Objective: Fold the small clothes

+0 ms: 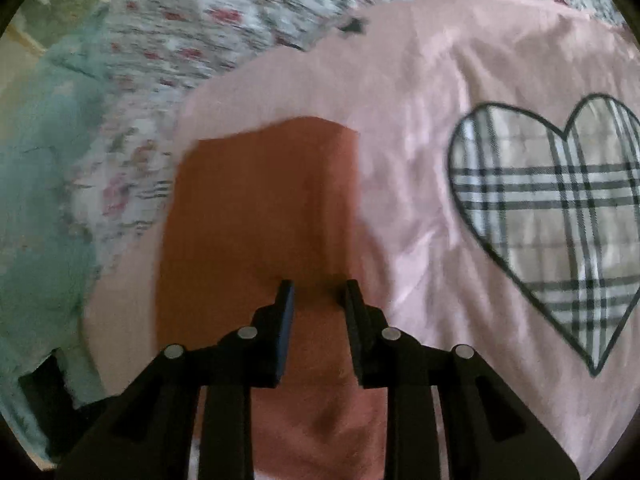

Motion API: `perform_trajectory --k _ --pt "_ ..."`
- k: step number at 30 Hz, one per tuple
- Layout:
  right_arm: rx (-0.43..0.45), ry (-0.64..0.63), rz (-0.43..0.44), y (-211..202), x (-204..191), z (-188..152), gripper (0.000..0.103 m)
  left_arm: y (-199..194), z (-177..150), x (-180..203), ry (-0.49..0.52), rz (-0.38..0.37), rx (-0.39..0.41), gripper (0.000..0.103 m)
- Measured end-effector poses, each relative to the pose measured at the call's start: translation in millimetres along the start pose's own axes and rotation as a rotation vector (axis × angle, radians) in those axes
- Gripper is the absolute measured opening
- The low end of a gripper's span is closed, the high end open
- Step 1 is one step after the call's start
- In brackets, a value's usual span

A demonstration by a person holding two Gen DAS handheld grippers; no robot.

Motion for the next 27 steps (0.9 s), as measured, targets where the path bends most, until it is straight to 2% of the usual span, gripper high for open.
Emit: perform_trajectory --k 2,9,13,18,23,26,27 --pt "0.0 0.033 0.003 1 8 -1 0.03 5 0 -2 -0.008 0.015 -0.014 0.048" --pt "0.061 -0.034 -0.03 -37 -1 -6 0.031 -12 -2 4 0.026 0.027 0.002 0.054" --pt "0.081 -0.023 -0.015 -57 -8 -17 0.032 -25 -1 4 0.044 0.05 0.027 0.065" --pt "0.081 -0.037 0.013 -77 -27 -49 0.034 -42 -1 3 0.097 0.123 0.067 0.074" --pt "0.094 -0.125 -0.024 -96 -45 -93 0.068 -57 -6 -6 0.148 0.217 0.117 0.077" --pt "0.093 -0.188 -0.045 -105 -54 -117 0.081 -65 -15 -17 0.163 0.273 0.138 0.08" --pt "0.095 -0.2 -0.047 -108 -56 -124 0.082 -66 -18 -19 0.165 0.284 0.14 0.081"
Point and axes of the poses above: each gripper's, at about its wrist camera, not at the fingertips, and y roughly the way its jaws point, x to its right, z to its top, the point moved 7 cm from there along y, roughly the way its jaws point, and after that the axes turned 4 degrees about x, right-handed, at the moved point
